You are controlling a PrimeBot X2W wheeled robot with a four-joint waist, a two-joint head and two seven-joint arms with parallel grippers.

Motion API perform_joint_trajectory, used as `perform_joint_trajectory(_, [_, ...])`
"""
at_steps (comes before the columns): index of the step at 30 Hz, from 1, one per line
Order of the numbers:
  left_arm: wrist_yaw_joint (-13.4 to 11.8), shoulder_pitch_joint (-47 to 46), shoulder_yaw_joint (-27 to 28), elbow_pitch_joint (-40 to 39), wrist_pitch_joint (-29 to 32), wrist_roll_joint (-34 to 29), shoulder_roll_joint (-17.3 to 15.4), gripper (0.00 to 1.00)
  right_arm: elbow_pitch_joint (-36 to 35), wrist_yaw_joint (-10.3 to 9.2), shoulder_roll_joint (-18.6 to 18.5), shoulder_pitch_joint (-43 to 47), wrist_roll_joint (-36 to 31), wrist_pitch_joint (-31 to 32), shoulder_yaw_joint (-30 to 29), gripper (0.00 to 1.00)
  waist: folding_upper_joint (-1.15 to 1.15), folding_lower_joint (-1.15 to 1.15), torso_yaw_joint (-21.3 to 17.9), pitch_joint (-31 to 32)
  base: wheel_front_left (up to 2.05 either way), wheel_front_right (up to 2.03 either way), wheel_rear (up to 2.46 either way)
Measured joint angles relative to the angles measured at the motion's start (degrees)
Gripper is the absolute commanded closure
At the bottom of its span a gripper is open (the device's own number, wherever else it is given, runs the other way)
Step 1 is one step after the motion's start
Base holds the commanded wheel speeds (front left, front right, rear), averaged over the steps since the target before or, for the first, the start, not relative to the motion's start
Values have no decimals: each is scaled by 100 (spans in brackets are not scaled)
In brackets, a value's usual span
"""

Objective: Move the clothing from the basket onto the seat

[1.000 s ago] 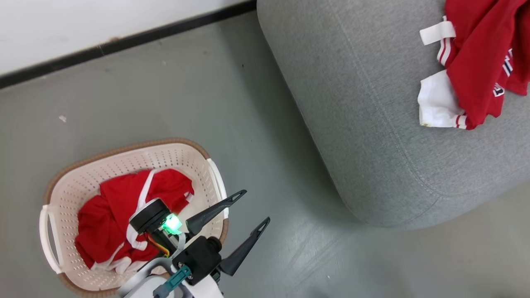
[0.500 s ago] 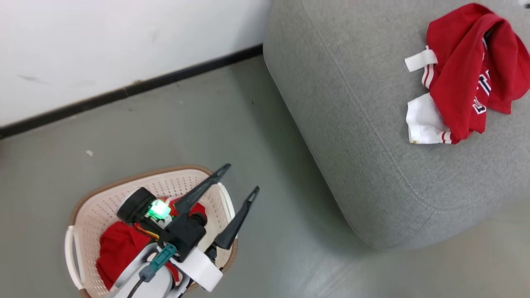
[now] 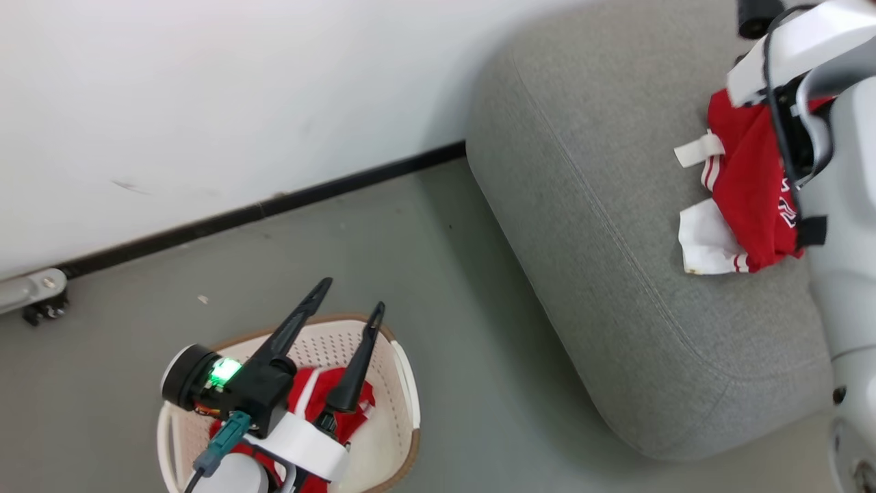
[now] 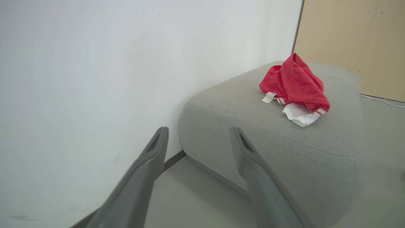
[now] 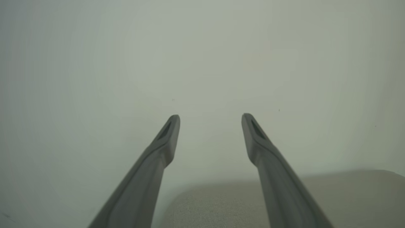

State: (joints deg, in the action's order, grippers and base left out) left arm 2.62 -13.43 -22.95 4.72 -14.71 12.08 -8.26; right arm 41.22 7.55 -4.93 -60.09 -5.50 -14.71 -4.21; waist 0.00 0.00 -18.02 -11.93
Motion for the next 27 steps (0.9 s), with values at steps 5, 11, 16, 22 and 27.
perform_joint_trajectory(5, [-76,171,237,-4,0,0,94,0,-408,0,3,452,334,0,594,0,0,0,115,256,0,0,0])
perform_joint_trajectory(11, [-166,438,599,-12,0,175,260,0,-894,0,-9,1106,736,0,1199,0,0,0,268,531,0,0,0])
perform_joint_trajectory(16, [-210,619,872,-1,0,214,299,0,-1311,0,-56,1692,1027,0,1648,0,0,0,409,735,0,0,0])
perform_joint_trajectory(22, [-299,838,1167,81,0,212,336,0,-1694,0,-151,2440,1438,0,1914,0,0,0,583,952,0,0,0])
perform_joint_trajectory(27, [-405,1015,1349,185,1,193,407,0,-1961,0,-292,3050,1660,0,2161,0,0,0,721,1111,0,0,0])
